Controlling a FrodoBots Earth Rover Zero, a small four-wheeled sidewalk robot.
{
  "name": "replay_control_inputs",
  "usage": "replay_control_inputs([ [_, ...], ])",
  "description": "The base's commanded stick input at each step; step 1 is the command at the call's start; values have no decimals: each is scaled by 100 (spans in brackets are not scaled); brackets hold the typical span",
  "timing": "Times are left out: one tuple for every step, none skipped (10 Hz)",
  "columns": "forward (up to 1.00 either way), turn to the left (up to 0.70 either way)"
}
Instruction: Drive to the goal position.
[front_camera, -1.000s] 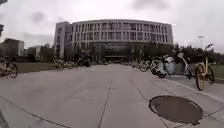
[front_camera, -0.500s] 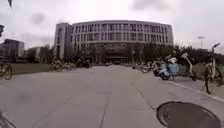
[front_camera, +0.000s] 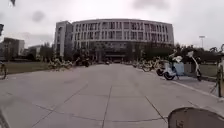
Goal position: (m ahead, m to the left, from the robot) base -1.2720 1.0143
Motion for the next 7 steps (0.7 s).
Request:
replay_control_inputs([
  [60,1],
  [60,1],
  [58,1],
  [43,1],
  [39,1],
  [51,1],
  [52,1],
])
